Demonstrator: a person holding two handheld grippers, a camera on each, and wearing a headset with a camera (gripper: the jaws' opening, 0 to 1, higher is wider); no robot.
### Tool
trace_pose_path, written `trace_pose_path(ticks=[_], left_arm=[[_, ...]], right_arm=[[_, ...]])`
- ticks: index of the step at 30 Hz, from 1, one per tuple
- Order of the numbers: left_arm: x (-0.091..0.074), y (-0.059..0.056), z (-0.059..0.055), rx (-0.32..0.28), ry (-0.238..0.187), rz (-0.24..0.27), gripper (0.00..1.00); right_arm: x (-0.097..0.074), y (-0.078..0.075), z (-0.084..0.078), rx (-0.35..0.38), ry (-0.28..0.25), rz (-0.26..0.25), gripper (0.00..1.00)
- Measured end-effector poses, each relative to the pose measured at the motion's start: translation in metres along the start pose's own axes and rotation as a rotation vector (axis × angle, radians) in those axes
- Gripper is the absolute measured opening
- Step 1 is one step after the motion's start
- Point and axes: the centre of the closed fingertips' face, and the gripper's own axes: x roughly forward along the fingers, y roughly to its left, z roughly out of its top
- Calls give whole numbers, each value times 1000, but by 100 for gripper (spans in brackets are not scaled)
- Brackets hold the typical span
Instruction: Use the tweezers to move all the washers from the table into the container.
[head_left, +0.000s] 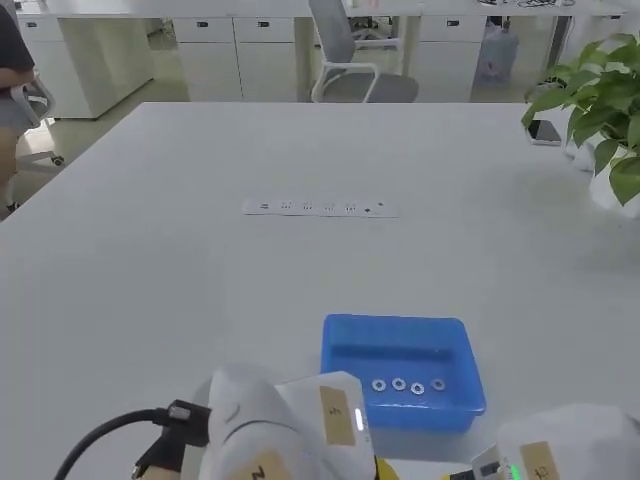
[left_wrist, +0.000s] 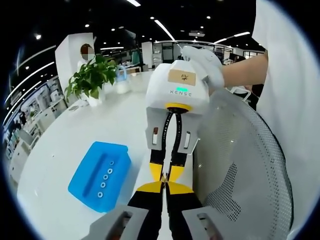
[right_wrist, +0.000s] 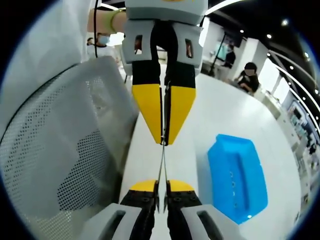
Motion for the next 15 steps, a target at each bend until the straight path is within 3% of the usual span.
trace_pose_path(ticks=[4, 6, 13, 15], left_arm=[[4, 0, -9, -4, 46, -1, 0], [5, 1, -11, -8, 48, -1, 0], [6, 3, -24, -32, 82, -3, 0], [6, 3, -27, -46, 95, -14, 0]], right_arm=[[5, 2, -3, -6, 7, 6, 5], [8, 2, -5, -15, 15, 0, 5], [15, -1, -6, 67, -26, -1, 7], [15, -3, -8, 68, -21, -17, 12]])
